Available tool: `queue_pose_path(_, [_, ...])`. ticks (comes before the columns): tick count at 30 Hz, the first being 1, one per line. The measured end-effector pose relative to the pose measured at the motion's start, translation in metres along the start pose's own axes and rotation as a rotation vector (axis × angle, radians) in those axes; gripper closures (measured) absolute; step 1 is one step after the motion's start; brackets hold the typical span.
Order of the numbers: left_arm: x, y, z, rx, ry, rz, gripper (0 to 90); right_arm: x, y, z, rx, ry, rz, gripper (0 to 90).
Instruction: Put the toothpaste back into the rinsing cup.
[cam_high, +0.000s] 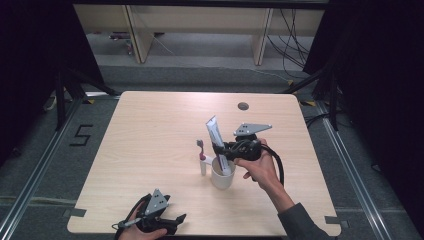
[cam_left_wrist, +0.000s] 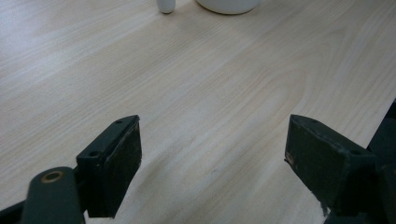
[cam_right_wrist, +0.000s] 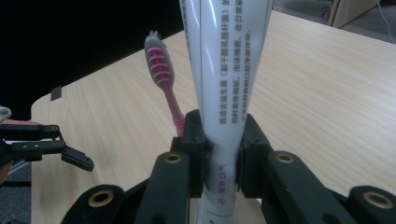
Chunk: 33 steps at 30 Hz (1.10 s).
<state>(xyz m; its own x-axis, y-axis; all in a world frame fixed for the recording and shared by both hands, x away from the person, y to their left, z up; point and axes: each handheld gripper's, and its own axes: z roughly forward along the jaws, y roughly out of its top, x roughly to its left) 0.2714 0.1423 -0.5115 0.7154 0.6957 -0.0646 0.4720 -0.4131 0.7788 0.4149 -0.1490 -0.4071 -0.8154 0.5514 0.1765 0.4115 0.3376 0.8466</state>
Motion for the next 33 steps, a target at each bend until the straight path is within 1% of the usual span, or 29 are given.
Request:
queue_pose_path(1, [0.000, 0.000, -0.001, 0.007, -0.002, 0.008, 18.2, -0.001, -0.001, 0.002, -0.007, 0.002, -0.019, 76.8])
queue_pose_path(2, [0.000, 0.000, -0.001, 0.006, -0.001, 0.008, 18.2, 0.001, -0.002, 0.002, 0.005, 0.022, 0.017, 76.8])
queue_pose_path(3, [0.000, 0.000, 0.000, -0.001, -0.001, 0.002, 18.2, 0.000, -0.002, 0.001, 0.005, 0.006, -0.004, 76.8])
queue_pose_path(4, [0.000, 0.000, 0.000, 0.000, -0.002, 0.001, 18.2, -0.001, -0.003, 0.002, -0.003, 0.006, -0.014, 76.7])
queue_pose_path(5, [0.000, 0.000, 0.000, 0.000, -0.002, 0.001, 18.2, 0.000, -0.005, 0.003, -0.001, 0.014, 0.015, 76.8])
queue_pose_path(6, [-0.001, 0.000, 0.000, 0.000, 0.000, -0.001, 18.2, -0.001, -0.005, 0.004, -0.001, 0.021, 0.000, 76.8])
queue_pose_path(7, [0.000, 0.000, 0.000, 0.000, 0.000, -0.001, 18.2, -0.001, -0.006, 0.003, 0.006, 0.007, -0.005, 76.7])
queue_pose_path(9, [0.000, 0.000, 0.000, 0.000, -0.001, 0.001, 18.2, -0.002, -0.007, 0.005, 0.004, 0.026, -0.005, 76.7])
queue_pose_path(10, [0.000, 0.000, 0.000, 0.000, 0.001, 0.000, 18.2, -0.002, -0.008, 0.004, 0.007, 0.012, 0.002, 76.7])
queue_pose_path(13, [0.000, 0.000, 0.000, 0.001, 0.000, 0.000, 18.2, -0.001, -0.010, 0.005, 0.019, 0.018, 0.011, 76.7])
queue_pose_path(14, [0.000, 0.000, 0.000, 0.000, 0.001, 0.001, 18.2, -0.002, -0.011, 0.005, 0.023, 0.005, -0.012, 76.7])
queue_pose_path(15, [0.000, 0.000, 0.001, -0.006, -0.002, -0.001, 18.2, 0.000, -0.013, 0.006, 0.019, 0.024, 0.014, 76.7])
queue_pose_path(16, [0.000, 0.000, 0.001, -0.006, -0.002, -0.001, 18.2, 0.000, -0.013, 0.006, 0.019, 0.024, 0.014, 76.7])
queue_pose_path(17, [0.000, 0.000, 0.001, -0.001, -0.002, 0.000, 18.2, -0.001, -0.013, 0.005, 0.022, 0.012, -0.008, 76.7])
queue_pose_path(18, [0.000, 0.000, 0.000, 0.002, 0.000, 0.000, 18.2, 0.000, -0.015, 0.007, 0.024, 0.017, -0.008, 76.7])
queue_pose_path(19, [0.000, 0.000, 0.000, 0.000, 0.000, 0.001, 18.2, 0.000, -0.015, 0.006, 0.028, 0.011, -0.012, 76.6])
queue_pose_path(20, [0.000, 0.000, 0.000, -0.001, -0.001, 0.001, 18.2, 0.000, -0.016, 0.007, 0.031, 0.020, -0.002, 76.6])
queue_pose_path(21, [0.000, 0.000, 0.000, 0.000, -0.002, 0.001, 18.2, 0.001, -0.017, 0.007, 0.021, 0.008, -0.006, 76.6])
queue_pose_path(23, [0.000, 0.000, 0.000, 0.000, 0.000, -0.001, 18.2, 0.000, -0.018, 0.008, 0.029, 0.020, -0.012, 76.6])
queue_pose_path(24, [0.000, 0.000, 0.000, 0.000, 0.000, -0.001, 18.2, 0.001, -0.019, 0.007, 0.039, 0.016, 0.012, 76.6])
queue_pose_path(27, [0.000, 0.000, 0.000, 0.002, 0.000, 0.001, 18.2, 0.000, -0.022, 0.009, 0.030, 0.025, -0.002, 76.5])
queue_pose_path(28, [0.000, 0.000, 0.000, 0.001, 0.000, 0.001, 18.2, 0.002, -0.023, 0.009, 0.044, 0.023, 0.013, 76.5])
queue_pose_path(29, [0.000, 0.000, 0.000, 0.001, -0.001, 0.000, 18.2, 0.000, -0.024, 0.009, 0.041, 0.013, -0.015, 76.5])
queue_pose_path(31, [0.000, 0.000, 0.000, 0.001, 0.000, -0.001, 18.2, 0.000, -0.025, 0.010, 0.041, 0.009, -0.020, 76.5])
queue_pose_path(33, [0.000, 0.000, 0.000, 0.002, 0.000, 0.001, 18.2, 0.002, -0.028, 0.011, 0.045, 0.032, 0.003, 76.4])
